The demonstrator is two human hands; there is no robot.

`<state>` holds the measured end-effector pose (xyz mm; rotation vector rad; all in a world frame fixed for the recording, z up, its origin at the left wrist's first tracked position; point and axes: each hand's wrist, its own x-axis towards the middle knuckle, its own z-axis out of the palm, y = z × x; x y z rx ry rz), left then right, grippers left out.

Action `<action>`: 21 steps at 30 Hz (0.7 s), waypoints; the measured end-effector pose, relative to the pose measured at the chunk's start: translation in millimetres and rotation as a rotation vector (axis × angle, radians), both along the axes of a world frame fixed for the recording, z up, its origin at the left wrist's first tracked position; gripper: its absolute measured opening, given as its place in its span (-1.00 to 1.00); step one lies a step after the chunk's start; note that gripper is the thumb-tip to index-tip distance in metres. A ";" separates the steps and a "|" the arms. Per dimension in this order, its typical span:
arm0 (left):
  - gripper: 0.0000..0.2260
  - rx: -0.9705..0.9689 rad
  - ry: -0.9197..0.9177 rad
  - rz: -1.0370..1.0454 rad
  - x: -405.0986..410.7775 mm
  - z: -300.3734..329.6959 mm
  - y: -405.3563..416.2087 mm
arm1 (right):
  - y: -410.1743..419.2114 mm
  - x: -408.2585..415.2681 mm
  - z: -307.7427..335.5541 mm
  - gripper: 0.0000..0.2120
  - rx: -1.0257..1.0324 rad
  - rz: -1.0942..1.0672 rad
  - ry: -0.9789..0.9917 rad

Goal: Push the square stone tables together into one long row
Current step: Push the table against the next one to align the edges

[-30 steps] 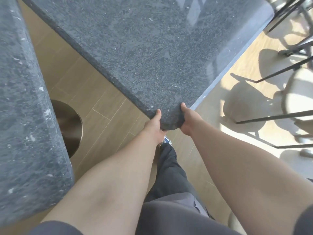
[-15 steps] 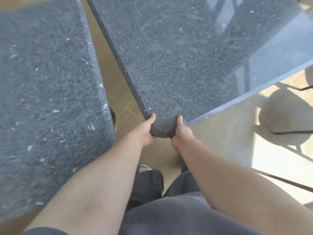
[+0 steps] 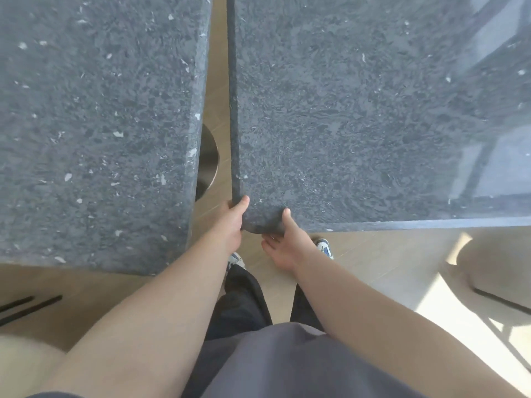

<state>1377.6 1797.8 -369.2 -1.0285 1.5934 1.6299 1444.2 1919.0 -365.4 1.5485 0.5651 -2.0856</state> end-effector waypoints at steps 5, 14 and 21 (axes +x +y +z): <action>-0.57 0.289 -0.087 0.448 51.7 1.7 38.6 | 62.7 20.1 -4.0 -0.72 -0.007 -0.104 0.008; -0.64 0.429 -0.085 0.638 65.8 9.6 113.5 | 108.7 25.5 2.9 -0.53 -0.034 -0.374 -0.007; -0.61 0.478 -0.151 0.748 57.0 2.1 112.2 | 98.7 20.0 6.7 -0.59 0.169 -0.301 0.028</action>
